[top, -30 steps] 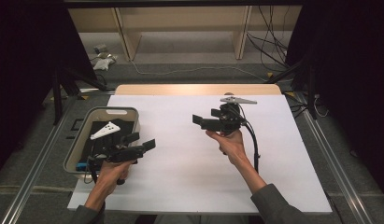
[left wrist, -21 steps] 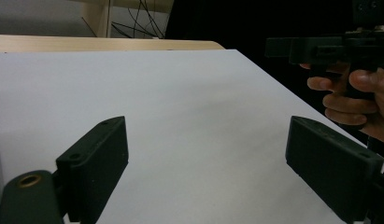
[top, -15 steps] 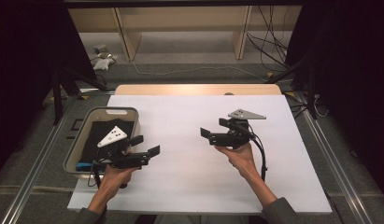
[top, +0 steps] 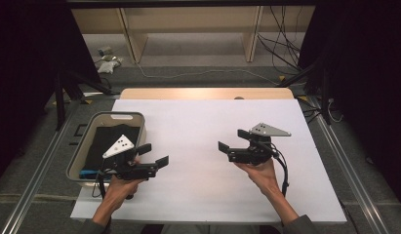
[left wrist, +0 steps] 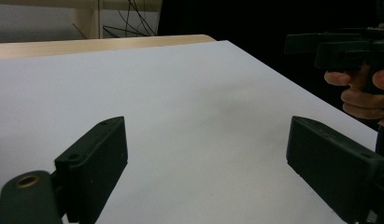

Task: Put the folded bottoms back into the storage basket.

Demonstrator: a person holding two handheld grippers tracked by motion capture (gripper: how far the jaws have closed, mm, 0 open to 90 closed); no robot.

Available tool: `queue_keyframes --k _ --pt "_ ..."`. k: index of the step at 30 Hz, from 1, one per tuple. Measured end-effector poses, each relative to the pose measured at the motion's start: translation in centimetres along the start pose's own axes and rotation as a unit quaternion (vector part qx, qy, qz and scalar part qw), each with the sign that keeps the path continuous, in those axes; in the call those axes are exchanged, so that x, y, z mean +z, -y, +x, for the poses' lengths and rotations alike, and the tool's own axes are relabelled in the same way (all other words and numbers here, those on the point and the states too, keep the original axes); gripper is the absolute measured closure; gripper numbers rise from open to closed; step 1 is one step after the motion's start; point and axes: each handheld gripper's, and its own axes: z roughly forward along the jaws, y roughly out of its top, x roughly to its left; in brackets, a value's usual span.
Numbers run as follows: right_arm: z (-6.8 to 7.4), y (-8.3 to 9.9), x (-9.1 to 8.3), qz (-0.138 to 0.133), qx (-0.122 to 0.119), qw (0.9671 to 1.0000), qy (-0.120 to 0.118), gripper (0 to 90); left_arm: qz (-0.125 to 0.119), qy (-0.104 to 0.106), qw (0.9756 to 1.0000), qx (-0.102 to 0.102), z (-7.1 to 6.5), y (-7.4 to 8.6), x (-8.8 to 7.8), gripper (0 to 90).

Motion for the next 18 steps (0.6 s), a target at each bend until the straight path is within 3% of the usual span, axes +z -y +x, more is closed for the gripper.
queue_keyframes --k 14,18 --pt "-0.1 0.8 -2.0 -0.013 -0.007 0.9999 0.004 7.8 0.000 0.008 0.9996 0.026 -0.6 0.6 0.0 10.0" --pt "-0.3 1.2 -2.7 -0.019 -0.011 0.9997 0.006 6.5 -0.002 0.011 0.9997 0.024 -0.6 0.7 -0.1 9.6"
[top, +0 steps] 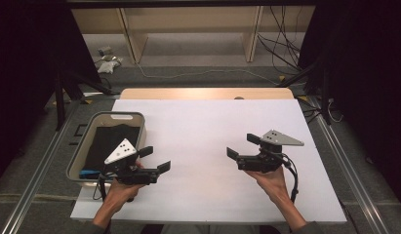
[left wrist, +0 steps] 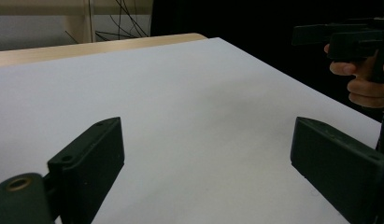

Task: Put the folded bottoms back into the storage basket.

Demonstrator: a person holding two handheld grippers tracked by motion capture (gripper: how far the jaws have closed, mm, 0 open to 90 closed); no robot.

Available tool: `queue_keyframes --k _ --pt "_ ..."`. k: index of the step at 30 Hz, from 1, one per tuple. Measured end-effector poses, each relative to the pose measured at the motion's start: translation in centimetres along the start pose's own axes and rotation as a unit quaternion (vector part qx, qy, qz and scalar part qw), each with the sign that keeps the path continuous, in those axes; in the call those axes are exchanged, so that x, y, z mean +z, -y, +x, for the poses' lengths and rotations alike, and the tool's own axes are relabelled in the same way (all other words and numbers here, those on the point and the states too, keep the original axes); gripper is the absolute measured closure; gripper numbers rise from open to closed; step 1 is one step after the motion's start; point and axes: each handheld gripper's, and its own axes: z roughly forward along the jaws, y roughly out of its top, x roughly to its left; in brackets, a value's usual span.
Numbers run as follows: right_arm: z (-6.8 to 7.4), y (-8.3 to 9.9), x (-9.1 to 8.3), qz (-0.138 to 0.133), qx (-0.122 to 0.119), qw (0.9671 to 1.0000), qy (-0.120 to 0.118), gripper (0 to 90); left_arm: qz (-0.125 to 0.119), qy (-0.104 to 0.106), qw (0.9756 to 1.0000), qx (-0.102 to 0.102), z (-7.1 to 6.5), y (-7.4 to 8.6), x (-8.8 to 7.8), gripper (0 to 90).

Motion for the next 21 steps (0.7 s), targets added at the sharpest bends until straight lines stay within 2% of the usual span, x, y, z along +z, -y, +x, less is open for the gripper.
queue_keyframes --k 6,9,12,21 --pt "-0.2 0.7 -0.9 -0.002 -0.002 1.0000 0.002 6.1 -0.004 0.002 1.0000 0.005 -0.1 0.2 -0.2 9.1" --pt "-0.2 1.2 -1.4 0.001 -0.005 1.0000 0.005 5.9 -0.007 0.005 1.0000 0.000 -0.1 0.4 -0.3 8.7" --pt "-0.3 1.5 -1.9 0.000 -0.009 0.9999 0.007 5.7 -0.004 0.006 0.9999 0.009 -0.2 0.5 -0.3 7.9" --pt "-0.4 2.2 -3.2 -0.004 -0.009 0.9999 0.013 4.7 -0.014 0.011 0.9997 0.016 -0.6 0.7 -0.4 4.5"
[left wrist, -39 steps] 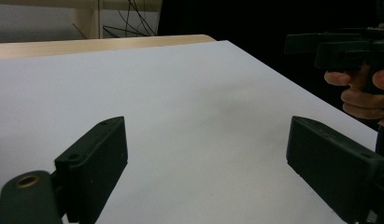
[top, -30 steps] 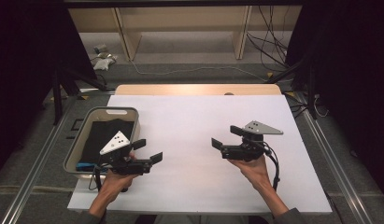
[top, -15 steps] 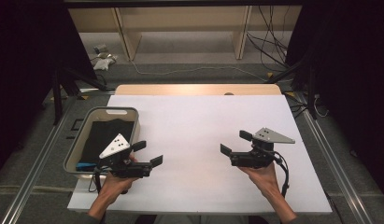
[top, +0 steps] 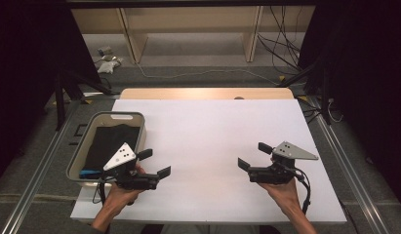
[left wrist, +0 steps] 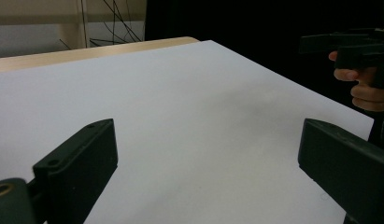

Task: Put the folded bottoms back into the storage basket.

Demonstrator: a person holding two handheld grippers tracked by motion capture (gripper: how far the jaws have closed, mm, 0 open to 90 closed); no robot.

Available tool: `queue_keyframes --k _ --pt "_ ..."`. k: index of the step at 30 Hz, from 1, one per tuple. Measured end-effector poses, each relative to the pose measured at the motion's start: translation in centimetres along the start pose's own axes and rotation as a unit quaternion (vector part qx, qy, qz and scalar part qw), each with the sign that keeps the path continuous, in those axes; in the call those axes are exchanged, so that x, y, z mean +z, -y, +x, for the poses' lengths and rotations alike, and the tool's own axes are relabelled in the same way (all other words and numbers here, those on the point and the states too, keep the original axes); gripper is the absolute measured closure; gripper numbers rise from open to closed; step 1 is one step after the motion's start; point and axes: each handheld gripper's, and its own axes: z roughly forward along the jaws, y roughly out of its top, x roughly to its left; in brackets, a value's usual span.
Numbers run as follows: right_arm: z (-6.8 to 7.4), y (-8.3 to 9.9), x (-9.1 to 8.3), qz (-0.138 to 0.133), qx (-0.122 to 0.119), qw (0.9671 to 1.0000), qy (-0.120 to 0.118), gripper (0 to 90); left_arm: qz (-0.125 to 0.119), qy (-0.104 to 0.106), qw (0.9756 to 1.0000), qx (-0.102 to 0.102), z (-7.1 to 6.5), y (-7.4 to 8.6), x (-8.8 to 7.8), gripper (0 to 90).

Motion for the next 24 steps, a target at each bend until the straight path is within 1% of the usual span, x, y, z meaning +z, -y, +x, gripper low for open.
queue_keyframes --k 2,4,7,10,11,13,14,17,20,24 --pt "0.0 0.1 -0.2 0.000 0.001 1.0000 -0.001 3.9 -0.001 -0.002 1.0000 0.004 -0.1 0.0 -0.1 4.1" --pt "0.0 0.3 -0.4 -0.002 0.002 1.0000 -0.001 3.2 -0.003 -0.003 1.0000 0.003 -0.2 0.1 -0.1 3.3" --pt "0.0 0.4 -0.7 -0.002 0.004 1.0000 0.001 2.7 0.000 -0.003 1.0000 0.009 -0.3 0.3 -0.2 3.0" --pt "0.1 0.7 -1.0 -0.002 0.004 1.0000 0.001 2.1 -0.005 -0.002 1.0000 0.008 -0.4 0.4 -0.3 2.4" --pt "0.0 0.8 -1.1 -0.004 -0.001 1.0000 0.003 2.1 -0.007 -0.005 0.9999 0.011 -0.4 0.4 -0.3 2.4" --pt "0.1 1.0 -1.4 -0.002 0.002 1.0000 0.005 2.1 -0.012 -0.009 0.9998 0.013 -0.4 0.5 -0.4 2.2" --pt "0.1 1.2 -1.5 -0.005 0.001 1.0000 0.005 2.1 -0.014 -0.008 0.9998 0.008 -0.4 0.6 -0.5 2.1" --pt "0.2 1.5 -1.9 -0.004 -0.002 0.9999 0.009 1.9 -0.013 -0.008 0.9998 0.008 -0.5 1.1 -0.6 1.8" --pt "0.4 1.6 -2.3 -0.005 -0.011 0.9998 0.015 1.7 -0.014 -0.008 0.9998 0.011 -0.7 1.3 -0.8 1.1" --pt "0.3 2.0 -2.9 -0.008 -0.009 0.9998 0.018 1.6 -0.017 -0.009 0.9997 0.013 -0.9 1.4 -0.8 0.8"
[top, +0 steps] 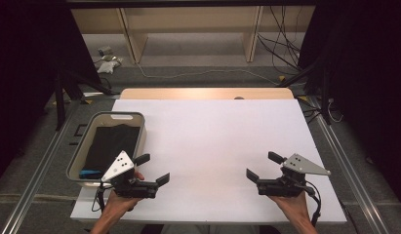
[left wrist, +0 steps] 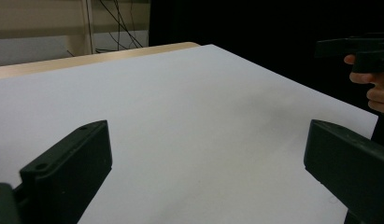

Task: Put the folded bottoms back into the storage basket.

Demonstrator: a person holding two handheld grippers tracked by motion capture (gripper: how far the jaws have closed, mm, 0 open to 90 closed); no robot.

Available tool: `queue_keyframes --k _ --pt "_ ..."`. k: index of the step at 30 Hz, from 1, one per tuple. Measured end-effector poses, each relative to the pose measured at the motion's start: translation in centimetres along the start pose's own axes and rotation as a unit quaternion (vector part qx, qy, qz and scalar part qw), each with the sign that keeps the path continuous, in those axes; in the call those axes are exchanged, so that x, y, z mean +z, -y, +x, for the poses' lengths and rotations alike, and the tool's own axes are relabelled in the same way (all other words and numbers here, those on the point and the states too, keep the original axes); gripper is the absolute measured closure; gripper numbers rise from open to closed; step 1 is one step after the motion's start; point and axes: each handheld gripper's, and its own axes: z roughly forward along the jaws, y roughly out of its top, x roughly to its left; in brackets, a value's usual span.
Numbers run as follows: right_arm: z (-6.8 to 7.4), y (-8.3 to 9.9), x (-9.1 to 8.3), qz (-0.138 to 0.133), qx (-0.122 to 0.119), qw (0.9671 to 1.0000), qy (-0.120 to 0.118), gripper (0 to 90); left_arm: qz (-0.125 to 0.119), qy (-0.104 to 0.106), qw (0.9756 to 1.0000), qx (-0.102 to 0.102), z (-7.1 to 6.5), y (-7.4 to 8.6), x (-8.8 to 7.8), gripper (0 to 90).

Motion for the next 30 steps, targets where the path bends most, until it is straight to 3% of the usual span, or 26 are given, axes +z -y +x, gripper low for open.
queue_keyframes --k 7,14,21,30 --pt "-0.1 0.6 -0.7 0.001 -0.004 1.0000 0.006 1.6 -0.001 -0.002 1.0000 -0.001 -0.1 0.2 0.0 0.5" --pt "-0.2 0.8 -0.9 0.006 0.000 0.9999 0.009 0.4 0.021 -0.004 0.9996 0.017 -0.8 0.7 0.5 0.0" --pt "-0.2 1.1 -1.6 0.010 0.002 0.9999 0.013 0.3 0.021 -0.014 0.9996 0.011 -0.8 0.9 0.6 0.0" --pt "-0.5 1.1 -1.7 0.004 0.006 0.9999 0.013 0.3 0.024 -0.012 0.9996 0.010 -0.8 0.8 0.7 0.0"
